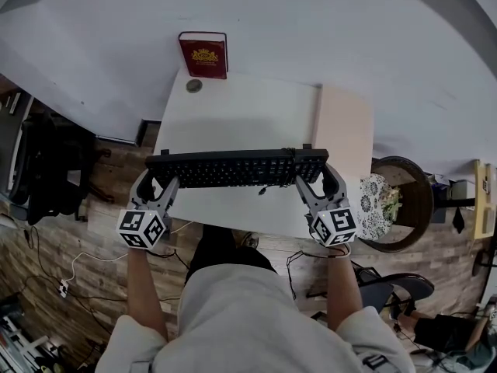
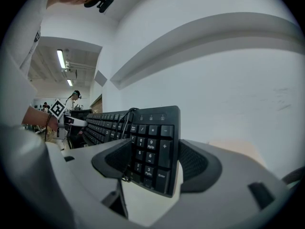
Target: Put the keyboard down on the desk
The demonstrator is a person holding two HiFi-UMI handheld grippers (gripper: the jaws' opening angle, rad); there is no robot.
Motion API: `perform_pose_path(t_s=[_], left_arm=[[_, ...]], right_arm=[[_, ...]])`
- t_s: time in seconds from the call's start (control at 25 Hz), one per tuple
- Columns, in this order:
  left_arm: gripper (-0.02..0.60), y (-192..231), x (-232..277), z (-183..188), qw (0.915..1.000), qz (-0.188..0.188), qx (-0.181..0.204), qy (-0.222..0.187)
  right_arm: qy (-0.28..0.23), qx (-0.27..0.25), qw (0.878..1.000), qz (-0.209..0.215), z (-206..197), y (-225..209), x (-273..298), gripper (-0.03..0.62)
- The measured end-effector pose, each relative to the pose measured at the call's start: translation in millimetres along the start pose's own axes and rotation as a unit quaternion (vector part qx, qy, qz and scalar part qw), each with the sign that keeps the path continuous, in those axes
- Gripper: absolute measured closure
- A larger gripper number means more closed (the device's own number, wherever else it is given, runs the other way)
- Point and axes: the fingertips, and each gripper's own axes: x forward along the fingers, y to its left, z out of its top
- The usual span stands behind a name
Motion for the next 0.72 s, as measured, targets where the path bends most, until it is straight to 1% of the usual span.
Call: perform_pose_path(t_s=[0.72], left_arm=[[0.267,35.0,38.0,-10.5,0.9993,-0.009,-0.010,0.034]], right_arm=[[0.032,0.021,0.999,-0.010,-21.4,-3.2,41.8,0.281]])
